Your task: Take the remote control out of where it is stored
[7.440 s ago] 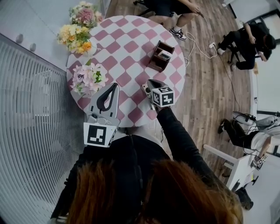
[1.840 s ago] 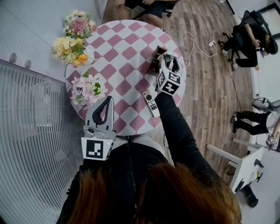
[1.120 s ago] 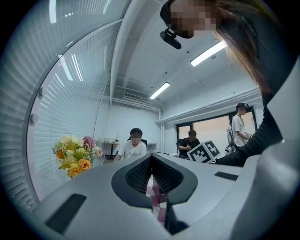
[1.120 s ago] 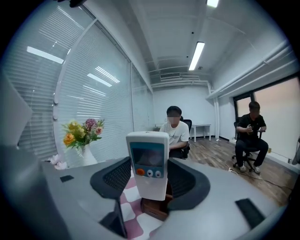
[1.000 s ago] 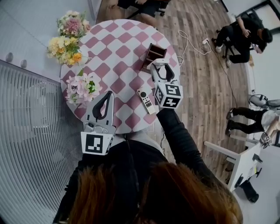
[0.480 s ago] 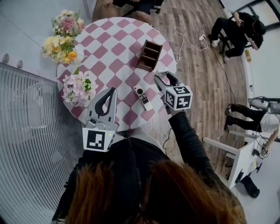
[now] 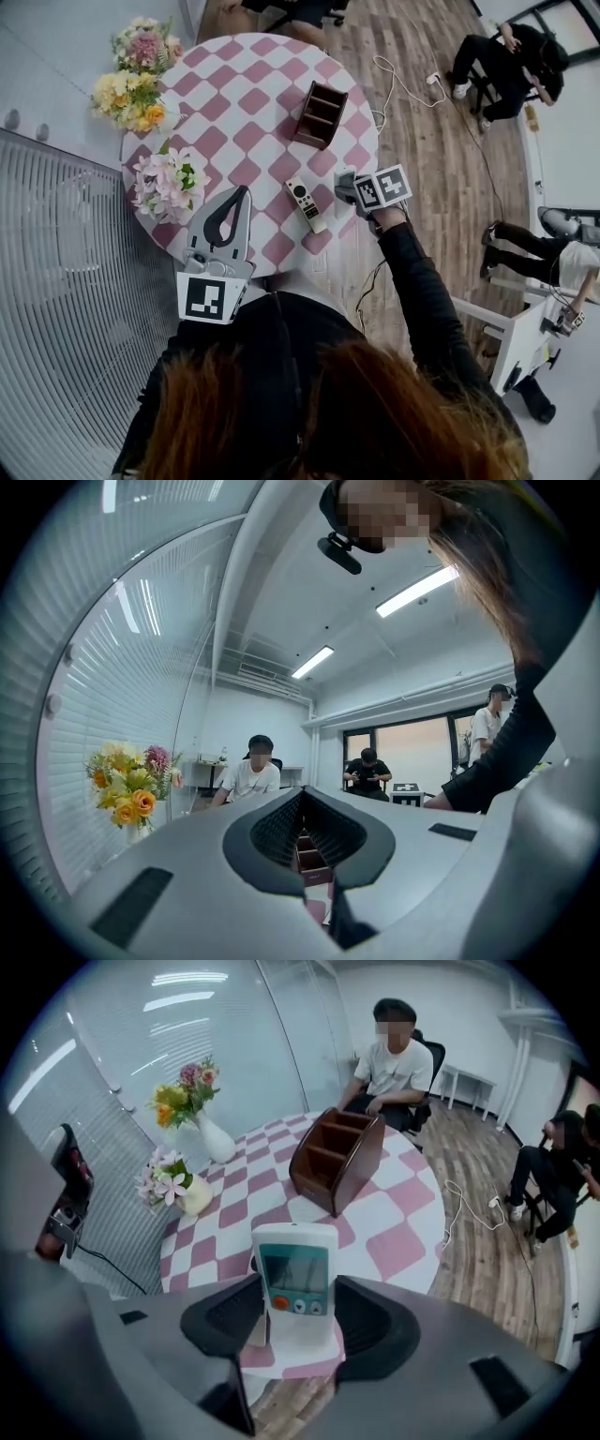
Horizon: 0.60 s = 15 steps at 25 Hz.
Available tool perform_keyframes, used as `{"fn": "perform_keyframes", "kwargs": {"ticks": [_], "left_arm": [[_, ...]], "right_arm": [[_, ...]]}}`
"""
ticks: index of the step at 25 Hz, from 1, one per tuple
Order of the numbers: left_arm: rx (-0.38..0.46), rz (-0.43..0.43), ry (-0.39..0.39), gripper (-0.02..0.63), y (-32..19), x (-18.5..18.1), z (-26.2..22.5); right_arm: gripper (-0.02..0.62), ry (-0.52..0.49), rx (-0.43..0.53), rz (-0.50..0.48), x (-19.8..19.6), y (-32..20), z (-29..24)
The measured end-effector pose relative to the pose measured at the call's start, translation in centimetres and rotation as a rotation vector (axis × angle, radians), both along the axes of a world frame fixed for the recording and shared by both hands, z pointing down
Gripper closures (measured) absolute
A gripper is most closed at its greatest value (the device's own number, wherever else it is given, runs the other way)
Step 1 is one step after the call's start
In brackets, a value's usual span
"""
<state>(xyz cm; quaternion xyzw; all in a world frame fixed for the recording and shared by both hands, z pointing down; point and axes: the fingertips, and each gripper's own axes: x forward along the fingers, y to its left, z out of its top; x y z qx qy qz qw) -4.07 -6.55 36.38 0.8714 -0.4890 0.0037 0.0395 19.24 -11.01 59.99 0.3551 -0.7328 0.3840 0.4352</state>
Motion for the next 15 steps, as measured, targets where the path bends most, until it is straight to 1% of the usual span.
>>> {"fn": "perform_keyframes", "kwargs": {"ticks": [4,7,11,15], "left_arm": [[-0.003,-0.011,-0.003,0.597,0.2,-0.4,0.1],[0.0,-0.022,-0.004,0.597,0.3,-0.7,0.1],[-0.013,-0.041,-0.014,0.597,0.5,-1.1,0.2],[-0.02,-0.061,-0.019,0.597,0.5,-1.6,0.3]], "right_arm": [[0.347,0.043,-0.142,-0.052,0.0,1.0,2.5],[0.347,0.075,-0.22,-0.088,-0.2,1.1,4.1],[0.347,0.101,-0.277,-0.105,-0.6,0.5,5.9],[0.347,0.112,-0.307,-0.102,-0.9,0.0,7.0]]}}
